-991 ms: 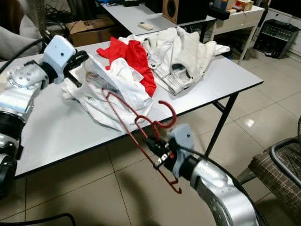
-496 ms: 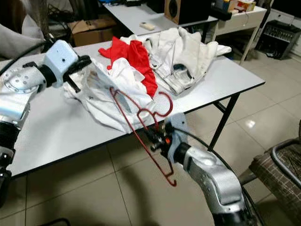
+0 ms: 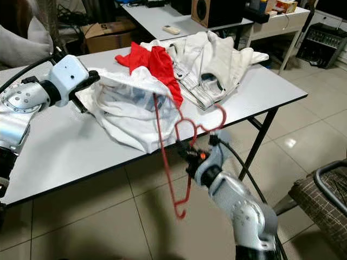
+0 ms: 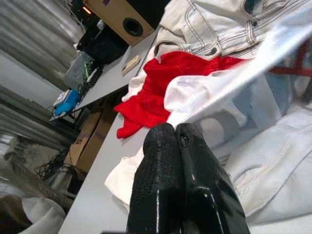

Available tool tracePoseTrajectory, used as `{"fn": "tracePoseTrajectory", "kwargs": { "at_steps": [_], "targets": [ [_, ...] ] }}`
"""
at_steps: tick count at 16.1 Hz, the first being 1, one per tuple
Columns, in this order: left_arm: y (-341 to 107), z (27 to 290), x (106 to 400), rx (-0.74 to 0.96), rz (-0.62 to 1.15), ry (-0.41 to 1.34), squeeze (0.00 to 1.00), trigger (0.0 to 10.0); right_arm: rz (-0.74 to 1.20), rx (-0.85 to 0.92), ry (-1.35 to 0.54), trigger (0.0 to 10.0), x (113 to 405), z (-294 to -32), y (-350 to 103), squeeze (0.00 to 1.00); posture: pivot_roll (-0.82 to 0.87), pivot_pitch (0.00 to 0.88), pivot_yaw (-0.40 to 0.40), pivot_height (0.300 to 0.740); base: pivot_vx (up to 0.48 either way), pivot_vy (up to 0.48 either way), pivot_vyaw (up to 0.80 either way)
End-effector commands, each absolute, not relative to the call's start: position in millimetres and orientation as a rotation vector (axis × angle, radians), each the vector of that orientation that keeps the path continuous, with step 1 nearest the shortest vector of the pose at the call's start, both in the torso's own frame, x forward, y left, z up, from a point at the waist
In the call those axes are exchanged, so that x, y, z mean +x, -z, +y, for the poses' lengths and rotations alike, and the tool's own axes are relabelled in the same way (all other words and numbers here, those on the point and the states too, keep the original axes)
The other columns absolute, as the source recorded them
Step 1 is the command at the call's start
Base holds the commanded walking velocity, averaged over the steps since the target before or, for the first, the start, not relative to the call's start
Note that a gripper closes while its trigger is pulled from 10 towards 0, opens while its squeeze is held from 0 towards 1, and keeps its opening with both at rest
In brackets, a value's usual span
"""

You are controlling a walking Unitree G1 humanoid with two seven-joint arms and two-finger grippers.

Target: Hang hanger

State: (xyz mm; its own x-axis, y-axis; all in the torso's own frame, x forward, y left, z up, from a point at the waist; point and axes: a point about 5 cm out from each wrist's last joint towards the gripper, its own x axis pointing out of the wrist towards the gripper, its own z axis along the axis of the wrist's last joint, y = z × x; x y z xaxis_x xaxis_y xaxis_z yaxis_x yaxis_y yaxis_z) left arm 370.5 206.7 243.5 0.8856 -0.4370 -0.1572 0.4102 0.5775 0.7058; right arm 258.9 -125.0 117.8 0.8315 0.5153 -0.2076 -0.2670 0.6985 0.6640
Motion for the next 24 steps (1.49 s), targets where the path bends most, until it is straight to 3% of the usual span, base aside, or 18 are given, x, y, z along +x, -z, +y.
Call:
{"fn": "tracePoseTrajectory", "kwargs": {
  "at_steps": [1,6,9,13,15,16,19,21,24],
  "targets": [
    [-245.6,210.9,368.8,0.836,-0.033,0.473,0.00,0.0,0.404,0.682,-0.432,0.0,257.3,-128.5,-119.3,0.00,-0.21,0.000,0.066,0.740,0.000,0.000,0.00],
    [-290.0,215.9,366.4,0.793,-0.179,0.405,0.00,0.0,0.117,0.758,-0.430,0.0,286.9,-144.0,-175.0,0.00,-0.21,0.000,0.053,0.740,0.000,0.000,0.00],
    [-269.7,226.6,358.5,0.822,-0.068,0.437,0.00,0.0,0.254,0.742,-0.402,0.0,285.4,-142.2,-152.0,0.00,-0.19,0.000,0.036,0.740,0.000,0.000,0.00],
    [-247.8,223.1,352.8,0.761,-0.005,0.469,0.00,0.0,0.292,0.775,-0.373,0.0,290.8,-144.3,-143.9,0.00,-0.18,0.000,0.022,0.740,0.000,0.000,0.00],
    [-265.0,229.4,363.9,0.793,-0.073,0.370,0.00,0.0,0.208,0.703,-0.423,0.0,314.3,-146.8,-166.0,0.00,-0.18,0.000,0.023,0.740,0.000,0.000,0.00],
    [-305.7,246.0,371.0,0.813,-0.200,0.200,0.00,0.0,-0.028,0.681,-0.527,0.0,334.8,-147.9,-218.3,0.00,-0.18,0.000,0.024,0.740,0.000,0.000,0.00],
    [-352.9,271.2,362.1,0.774,-0.323,0.015,0.00,0.0,-0.176,0.703,-0.647,0.0,336.2,-148.1,-257.7,0.00,-0.17,0.000,0.019,0.740,0.000,0.000,0.00],
    [-325.9,258.8,355.8,0.749,-0.199,0.210,0.00,0.0,0.102,0.619,-0.565,0.0,330.3,-145.7,-198.9,0.00,-0.16,0.000,0.008,0.740,0.000,0.000,0.00],
    [-290.4,223.0,351.3,0.644,-0.182,0.388,0.00,0.0,0.218,0.724,-0.468,0.0,316.5,-146.1,-161.9,0.00,-0.16,0.000,0.019,0.740,0.000,0.000,0.00]
  ]
}}
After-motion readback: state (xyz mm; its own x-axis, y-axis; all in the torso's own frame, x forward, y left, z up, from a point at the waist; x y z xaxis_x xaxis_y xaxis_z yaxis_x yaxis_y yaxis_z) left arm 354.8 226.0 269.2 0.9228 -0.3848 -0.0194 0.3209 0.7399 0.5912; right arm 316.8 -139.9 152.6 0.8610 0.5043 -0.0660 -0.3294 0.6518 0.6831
